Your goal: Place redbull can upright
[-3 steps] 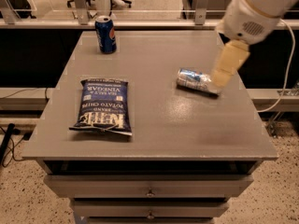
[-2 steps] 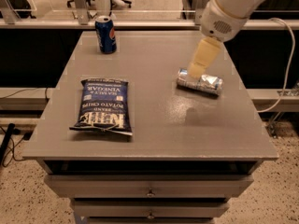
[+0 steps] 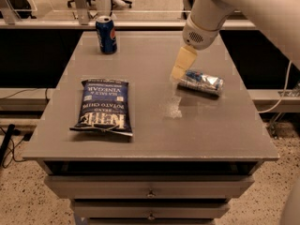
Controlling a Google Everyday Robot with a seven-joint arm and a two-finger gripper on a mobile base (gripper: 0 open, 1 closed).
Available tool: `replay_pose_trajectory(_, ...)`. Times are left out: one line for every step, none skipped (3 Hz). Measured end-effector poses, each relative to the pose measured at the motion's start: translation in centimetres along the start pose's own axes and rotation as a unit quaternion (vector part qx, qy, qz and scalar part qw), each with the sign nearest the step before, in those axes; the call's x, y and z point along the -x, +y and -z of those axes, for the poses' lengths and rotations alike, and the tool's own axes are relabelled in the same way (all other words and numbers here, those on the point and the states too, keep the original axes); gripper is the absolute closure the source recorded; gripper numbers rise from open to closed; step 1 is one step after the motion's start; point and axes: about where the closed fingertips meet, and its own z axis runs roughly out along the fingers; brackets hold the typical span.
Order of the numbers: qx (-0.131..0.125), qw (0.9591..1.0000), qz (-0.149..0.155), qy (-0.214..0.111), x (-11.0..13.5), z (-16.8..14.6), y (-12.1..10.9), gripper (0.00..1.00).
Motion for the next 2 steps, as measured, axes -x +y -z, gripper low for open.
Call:
replay_pose_trajectory(0.009,0.9990,-0.034,0.027,-0.4,-2.7,-0.9,0.00)
replay_pose_trajectory(0.026,0.9970,-0.058,0.045,-1.3,-4.3,-1.4,0.00)
